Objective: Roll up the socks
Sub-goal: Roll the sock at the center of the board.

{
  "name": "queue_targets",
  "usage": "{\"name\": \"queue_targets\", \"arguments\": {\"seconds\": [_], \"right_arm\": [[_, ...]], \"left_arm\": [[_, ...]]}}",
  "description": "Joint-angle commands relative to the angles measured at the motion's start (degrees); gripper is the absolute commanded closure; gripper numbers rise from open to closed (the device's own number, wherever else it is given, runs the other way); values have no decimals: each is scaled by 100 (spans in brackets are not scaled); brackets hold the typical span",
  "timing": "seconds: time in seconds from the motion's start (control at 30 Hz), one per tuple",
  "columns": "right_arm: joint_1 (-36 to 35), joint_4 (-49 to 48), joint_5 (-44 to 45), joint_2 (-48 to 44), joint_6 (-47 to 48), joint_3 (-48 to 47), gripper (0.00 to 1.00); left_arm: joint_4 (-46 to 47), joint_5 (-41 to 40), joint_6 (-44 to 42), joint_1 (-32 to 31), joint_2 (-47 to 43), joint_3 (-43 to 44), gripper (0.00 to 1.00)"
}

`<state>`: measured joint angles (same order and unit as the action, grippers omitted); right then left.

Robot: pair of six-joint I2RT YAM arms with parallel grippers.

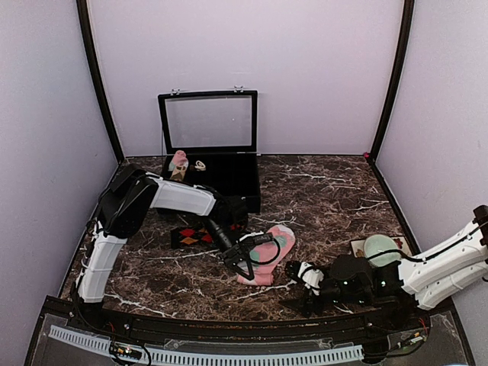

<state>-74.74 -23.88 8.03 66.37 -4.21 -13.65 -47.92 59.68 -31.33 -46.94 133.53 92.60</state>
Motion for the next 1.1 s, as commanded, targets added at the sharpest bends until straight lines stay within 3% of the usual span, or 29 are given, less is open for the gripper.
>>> {"name": "queue_targets", "arguments": {"seconds": [0.0, 0.37, 0.6, 0.9, 1.07], "right_arm": [[-301, -493, 476, 563, 940, -371, 23], [-260, -467, 282, 1945, 2228, -1419, 40], [82, -684, 45, 2519, 2240, -1544, 50], [337, -835, 4, 2984, 1954, -1482, 83], [356, -854, -2, 3118, 1688, -1329, 81]], "left_arm": [[-325, -876, 272, 36, 406, -124, 81], [-123, -1345, 442, 36, 427, -104, 80], [-185, -1376, 388, 33, 421, -72, 78], [-301, -1225, 197, 12, 384, -55, 64], [-304, -997, 46, 18, 260, -152, 57]]}}
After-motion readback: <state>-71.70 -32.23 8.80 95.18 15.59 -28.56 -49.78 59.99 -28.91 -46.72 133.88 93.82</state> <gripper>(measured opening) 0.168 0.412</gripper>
